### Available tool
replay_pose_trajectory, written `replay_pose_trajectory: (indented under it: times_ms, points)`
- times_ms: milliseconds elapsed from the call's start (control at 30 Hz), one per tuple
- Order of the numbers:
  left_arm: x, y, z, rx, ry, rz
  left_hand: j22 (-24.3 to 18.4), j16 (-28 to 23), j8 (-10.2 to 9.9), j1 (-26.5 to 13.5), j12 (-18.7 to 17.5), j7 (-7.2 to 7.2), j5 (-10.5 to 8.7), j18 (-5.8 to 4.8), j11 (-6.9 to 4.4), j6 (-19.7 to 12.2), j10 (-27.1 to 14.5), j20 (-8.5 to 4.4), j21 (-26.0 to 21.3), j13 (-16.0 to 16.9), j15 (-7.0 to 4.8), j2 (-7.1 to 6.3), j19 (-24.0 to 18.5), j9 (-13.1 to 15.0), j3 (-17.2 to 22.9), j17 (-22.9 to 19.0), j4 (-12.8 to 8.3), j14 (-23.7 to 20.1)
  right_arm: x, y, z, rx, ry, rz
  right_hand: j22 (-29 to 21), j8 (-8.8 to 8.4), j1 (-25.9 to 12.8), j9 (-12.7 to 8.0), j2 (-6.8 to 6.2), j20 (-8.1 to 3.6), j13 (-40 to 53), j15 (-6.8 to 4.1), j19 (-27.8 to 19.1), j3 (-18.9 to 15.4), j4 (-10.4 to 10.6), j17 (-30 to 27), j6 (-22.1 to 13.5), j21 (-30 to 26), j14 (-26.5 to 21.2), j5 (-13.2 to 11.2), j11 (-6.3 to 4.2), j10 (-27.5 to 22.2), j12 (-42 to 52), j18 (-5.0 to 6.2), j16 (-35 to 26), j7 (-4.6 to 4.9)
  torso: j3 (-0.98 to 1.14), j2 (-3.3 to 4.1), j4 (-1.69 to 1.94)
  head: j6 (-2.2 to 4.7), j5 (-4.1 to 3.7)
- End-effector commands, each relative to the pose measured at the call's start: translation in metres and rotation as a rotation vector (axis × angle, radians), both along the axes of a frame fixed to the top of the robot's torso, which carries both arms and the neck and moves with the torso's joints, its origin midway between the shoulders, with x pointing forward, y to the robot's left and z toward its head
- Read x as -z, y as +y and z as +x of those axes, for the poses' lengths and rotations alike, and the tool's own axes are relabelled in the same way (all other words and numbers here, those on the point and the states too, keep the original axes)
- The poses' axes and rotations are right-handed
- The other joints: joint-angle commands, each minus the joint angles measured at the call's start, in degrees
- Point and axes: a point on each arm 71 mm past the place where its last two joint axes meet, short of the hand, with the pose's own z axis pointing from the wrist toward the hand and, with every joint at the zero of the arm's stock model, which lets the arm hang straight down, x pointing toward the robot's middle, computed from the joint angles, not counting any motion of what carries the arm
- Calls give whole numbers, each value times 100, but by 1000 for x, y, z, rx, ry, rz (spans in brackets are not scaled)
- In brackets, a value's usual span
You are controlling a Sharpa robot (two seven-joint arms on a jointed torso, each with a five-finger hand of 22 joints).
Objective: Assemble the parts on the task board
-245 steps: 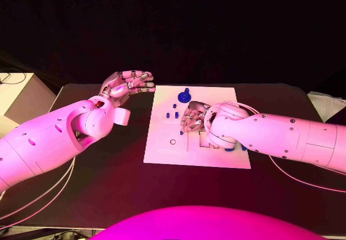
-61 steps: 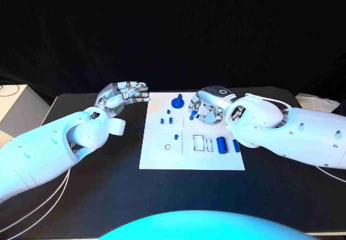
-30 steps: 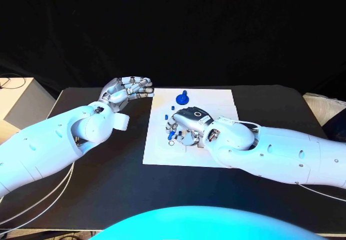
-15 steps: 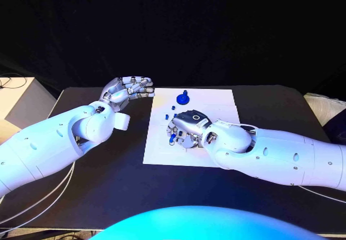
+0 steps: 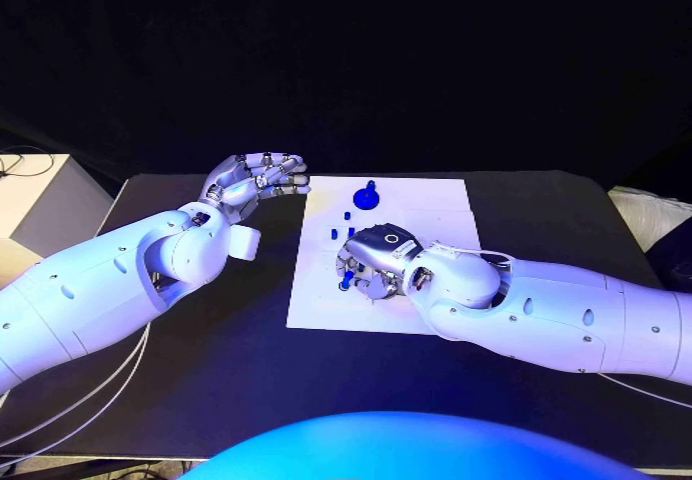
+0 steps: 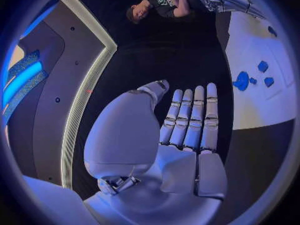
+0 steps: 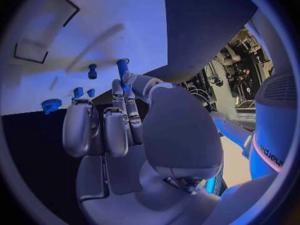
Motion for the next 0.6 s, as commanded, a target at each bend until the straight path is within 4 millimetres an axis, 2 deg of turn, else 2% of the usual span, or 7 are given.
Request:
replay_pose_trajectory:
  times_ms: [33,233,433,600]
  points:
    - [-1,-2,-1,15,-7,-15,-6,-27,21,65,27,2,-3,61,-1,-21,-49,17,-27,7,-5,-12,41,-7,-36,7,2,-44,4,1,0,-5,-3,-37,675,20,59,8,129,-39,219,-42,307,93,-67,-1,35,5,226,31,-211,270,17,-107,22,-6,1,-1,0,0,1]
    - [-1,-2,-1,16,-7,-15,-6,-27,21,65,27,2,-3,61,-1,-21,-49,17,-27,7,-5,-12,41,-7,-36,7,2,-44,8,2,1,4,-8,-52,677,20,55,9,128,-39,221,-41,308,97,-71,-3,35,9,226,35,-211,270,16,-108,21,-6,2,2,-2,0,5]
    - [-1,-2,-1,16,-7,-14,-6,-27,21,65,27,2,-3,61,-1,-21,-49,17,-27,7,-5,-12,41,-7,-36,7,2,-44,12,4,2,8,-8,-62,677,20,55,9,128,-39,221,-41,308,97,-71,-3,35,9,226,35,-211,270,16,-108,21,-6,-7,-2,8,0,1]
    - [-1,-2,-1,16,-7,-14,-6,-27,21,65,27,2,-3,61,-1,-21,-49,17,-27,7,-5,-12,41,-7,-36,7,2,-44,14,6,-1,0,-3,-61,678,20,50,11,126,-39,223,-41,307,102,-77,-14,35,8,224,43,-210,270,14,-108,15,-6,-4,1,7,0,15]
